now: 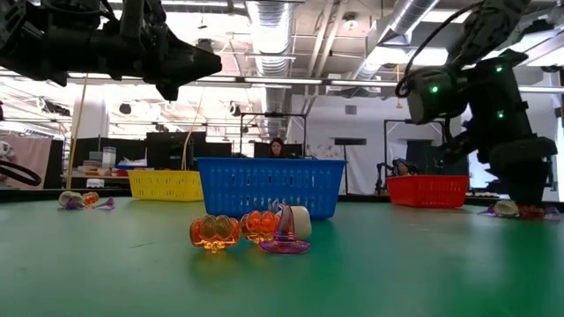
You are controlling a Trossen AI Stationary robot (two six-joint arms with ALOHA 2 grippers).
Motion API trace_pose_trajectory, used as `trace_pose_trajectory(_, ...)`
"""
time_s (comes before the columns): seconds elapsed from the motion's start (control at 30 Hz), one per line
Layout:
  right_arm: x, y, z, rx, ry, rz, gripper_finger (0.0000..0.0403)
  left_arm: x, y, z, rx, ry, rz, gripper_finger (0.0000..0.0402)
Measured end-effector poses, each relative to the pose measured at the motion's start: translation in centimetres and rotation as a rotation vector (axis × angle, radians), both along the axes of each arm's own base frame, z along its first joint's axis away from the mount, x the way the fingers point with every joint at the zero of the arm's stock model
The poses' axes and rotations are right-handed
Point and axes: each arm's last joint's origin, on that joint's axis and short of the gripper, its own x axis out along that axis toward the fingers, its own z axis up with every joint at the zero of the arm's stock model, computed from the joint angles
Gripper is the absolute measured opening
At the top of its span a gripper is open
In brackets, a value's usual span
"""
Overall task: Sort Halloween decoration
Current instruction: Put the white skull toy into the blue bin
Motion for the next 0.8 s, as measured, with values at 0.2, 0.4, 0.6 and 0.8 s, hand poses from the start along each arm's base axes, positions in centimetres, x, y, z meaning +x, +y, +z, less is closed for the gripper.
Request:
trace_pose_trajectory(0.2,0.8,0.0,-1.6,0.004,0.058,0.012,0.0200,0.0,0.0,0.0,0.000,-0.001,0.000,0.0074)
trace_pose_trajectory(0.4,1.6,-0.1,-0.7,-0.012,0.042,0.030,0.0200,0.0,0.0,0.0,0.004,0.002,-0.001,0.0074)
trace_pose_trajectory(0.6,2.8,-0.2,0.4,-0.037,-0.043,0.063,0.0200,0.0,0.0,0.0,0.005,0.001,-0.005,0.0074)
trace_pose_trajectory(0.8,2.7,-0.2,0.4,-0.035,-0.030,0.062,0.0200,0.0,0.0,0.0,0.005,0.000,-0.005,0.0074)
